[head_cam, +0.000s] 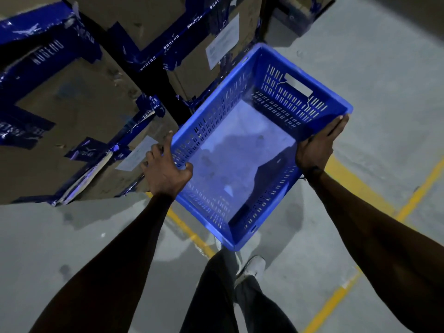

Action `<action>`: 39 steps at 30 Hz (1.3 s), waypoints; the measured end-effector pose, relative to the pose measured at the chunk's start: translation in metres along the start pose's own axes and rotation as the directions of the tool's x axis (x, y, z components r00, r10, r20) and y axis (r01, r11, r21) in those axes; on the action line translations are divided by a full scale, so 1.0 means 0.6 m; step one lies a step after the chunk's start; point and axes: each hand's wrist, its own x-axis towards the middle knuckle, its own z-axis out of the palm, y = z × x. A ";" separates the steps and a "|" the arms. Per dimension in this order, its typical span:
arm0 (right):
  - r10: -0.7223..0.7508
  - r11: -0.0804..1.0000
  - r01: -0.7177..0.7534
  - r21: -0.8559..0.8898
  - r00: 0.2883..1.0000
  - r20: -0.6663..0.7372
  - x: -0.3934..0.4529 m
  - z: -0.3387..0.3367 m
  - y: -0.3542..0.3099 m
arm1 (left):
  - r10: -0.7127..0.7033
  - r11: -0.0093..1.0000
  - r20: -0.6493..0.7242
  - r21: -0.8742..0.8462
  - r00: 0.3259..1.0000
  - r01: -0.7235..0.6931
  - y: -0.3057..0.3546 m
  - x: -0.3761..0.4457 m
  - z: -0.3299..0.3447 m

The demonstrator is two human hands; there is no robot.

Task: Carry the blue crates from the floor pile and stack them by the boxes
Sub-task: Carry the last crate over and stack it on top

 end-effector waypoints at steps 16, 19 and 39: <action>0.067 0.998 -0.067 -0.004 0.998 0.014 0.014 0.003 -0.008 | 0.055 0.998 -0.045 0.006 0.997 -0.055 -0.005 0.004 0.007; 0.064 0.998 -0.064 -0.009 0.998 -0.004 0.011 -0.001 -0.012 | 0.077 0.997 -0.076 0.023 0.994 -0.076 -0.009 0.006 0.015; -0.083 0.992 0.085 0.096 0.996 -0.026 -0.198 0.027 -0.002 | 0.180 0.967 -0.170 -0.151 0.969 -0.206 -0.024 -0.009 0.020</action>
